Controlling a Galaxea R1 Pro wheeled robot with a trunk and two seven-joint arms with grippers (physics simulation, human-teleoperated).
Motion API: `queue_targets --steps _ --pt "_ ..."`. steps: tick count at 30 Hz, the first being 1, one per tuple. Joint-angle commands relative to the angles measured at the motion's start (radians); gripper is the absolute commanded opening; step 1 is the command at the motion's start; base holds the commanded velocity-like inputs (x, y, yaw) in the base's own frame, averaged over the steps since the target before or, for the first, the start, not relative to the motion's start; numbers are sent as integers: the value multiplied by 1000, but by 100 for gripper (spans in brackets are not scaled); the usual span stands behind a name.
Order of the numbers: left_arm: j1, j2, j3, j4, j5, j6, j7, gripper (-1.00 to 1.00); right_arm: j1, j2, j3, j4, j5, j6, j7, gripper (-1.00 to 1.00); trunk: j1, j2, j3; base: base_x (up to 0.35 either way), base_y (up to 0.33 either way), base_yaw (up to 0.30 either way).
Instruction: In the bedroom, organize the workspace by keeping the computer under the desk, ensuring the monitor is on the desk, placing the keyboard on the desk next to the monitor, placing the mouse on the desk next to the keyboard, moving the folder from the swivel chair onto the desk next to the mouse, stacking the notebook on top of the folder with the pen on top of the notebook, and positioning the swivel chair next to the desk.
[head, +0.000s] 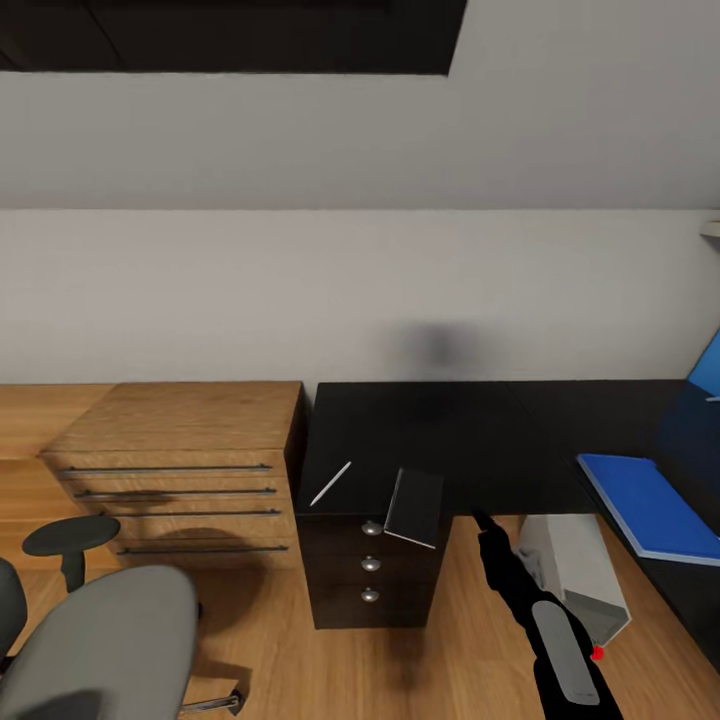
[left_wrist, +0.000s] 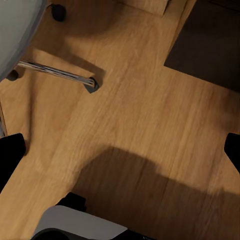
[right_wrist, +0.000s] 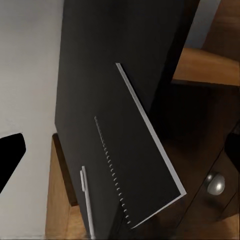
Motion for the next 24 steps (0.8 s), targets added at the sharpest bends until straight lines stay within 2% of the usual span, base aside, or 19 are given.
queue_targets --steps 1,8,14,15,24 --pt "0 1 -3 -2 10 -6 4 100 -1 1 2 6 -7 7 2 100 4 -8 -4 0 0 0" --pt "0 1 -1 -5 10 -6 5 100 -1 1 53 37 -6 7 31 100 31 -57 -26 0 0 0" --pt "0 1 -2 -6 10 -6 5 100 -1 1 78 52 -6 6 63 100 54 -99 -45 0 0 0" --pt "0 1 -2 -6 10 -6 5 100 -1 1 95 63 -6 6 74 100 58 -106 -48 0 0 0" --pt "0 0 -3 -6 8 -6 5 100 -1 0 120 71 -6 4 81 100 92 -169 -76 0 0 0"
